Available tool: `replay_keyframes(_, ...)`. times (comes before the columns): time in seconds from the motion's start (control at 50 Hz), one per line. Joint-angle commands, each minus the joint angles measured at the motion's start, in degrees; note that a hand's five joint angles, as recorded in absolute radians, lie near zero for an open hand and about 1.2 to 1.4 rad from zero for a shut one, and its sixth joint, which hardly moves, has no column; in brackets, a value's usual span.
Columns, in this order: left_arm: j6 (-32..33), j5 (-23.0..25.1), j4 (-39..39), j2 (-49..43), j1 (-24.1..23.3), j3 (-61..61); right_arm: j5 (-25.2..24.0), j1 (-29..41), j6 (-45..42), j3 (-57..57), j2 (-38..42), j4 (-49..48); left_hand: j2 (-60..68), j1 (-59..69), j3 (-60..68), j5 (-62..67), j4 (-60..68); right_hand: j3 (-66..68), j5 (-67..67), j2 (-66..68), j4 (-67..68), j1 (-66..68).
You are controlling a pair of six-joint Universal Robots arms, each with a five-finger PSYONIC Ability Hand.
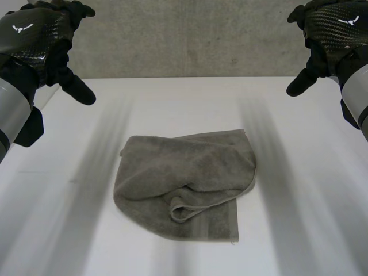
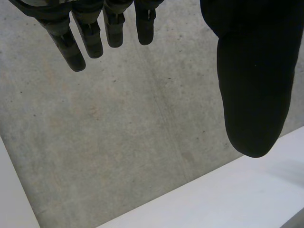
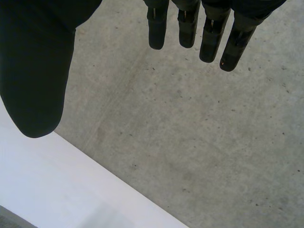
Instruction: Fold the towel.
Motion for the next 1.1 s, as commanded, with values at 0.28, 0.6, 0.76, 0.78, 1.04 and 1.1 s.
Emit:
replay_keyframes(0.28, 1.1, 4.6, 1.2, -12.4, 0.3, 2.2, -17.3, 6.1, -14.2, -0.6, 14.1, 13.7, 9.4, 8.5, 9.2, 7.3, 9.3, -0.8, -2.3, -2.2, -2.1, -1.2)
replay_keyframes(0.6, 9.2, 5.0, 1.5, -23.7, 5.4, 2.9, -27.1, 13.0, -13.8, 3.5, 30.4, -0.5, 10.2, 9.4, 10.0, 8.1, 10.1, 12.0, 10.5, 10.6, 10.7, 11.6)
replay_keyframes(0.76, 9.0, 4.9, 1.6, -23.4, 6.4, -0.6, -26.8, 15.4, -14.2, 3.0, 36.3, -5.2, 4.9, 4.0, 4.7, 2.7, 4.8, 20.2, 18.7, 18.9, 19.0, 19.9)
replay_keyframes(0.78, 9.0, 4.9, 1.7, -23.1, 6.4, -1.7, -26.8, 15.4, -14.2, 3.0, 36.4, -5.2, 3.7, 2.8, 3.5, 1.6, 3.6, 20.2, 18.7, 18.9, 19.0, 19.9)
replay_keyframes(1.04, 9.0, 5.1, 2.6, -21.1, 5.7, -8.2, -18.1, 15.8, -11.3, 0.5, 31.8, -14.5, 2.7, 1.8, 2.5, 0.5, 2.5, 67.8, 66.3, 66.4, 66.5, 67.4)
replay_keyframes(1.1, 9.1, 6.4, 3.6, -21.3, 5.5, -9.1, -16.9, 15.7, -5.8, 0.2, 25.5, -15.8, 2.7, 1.8, 2.5, 0.5, 2.5, 67.8, 66.3, 66.4, 66.5, 67.4)
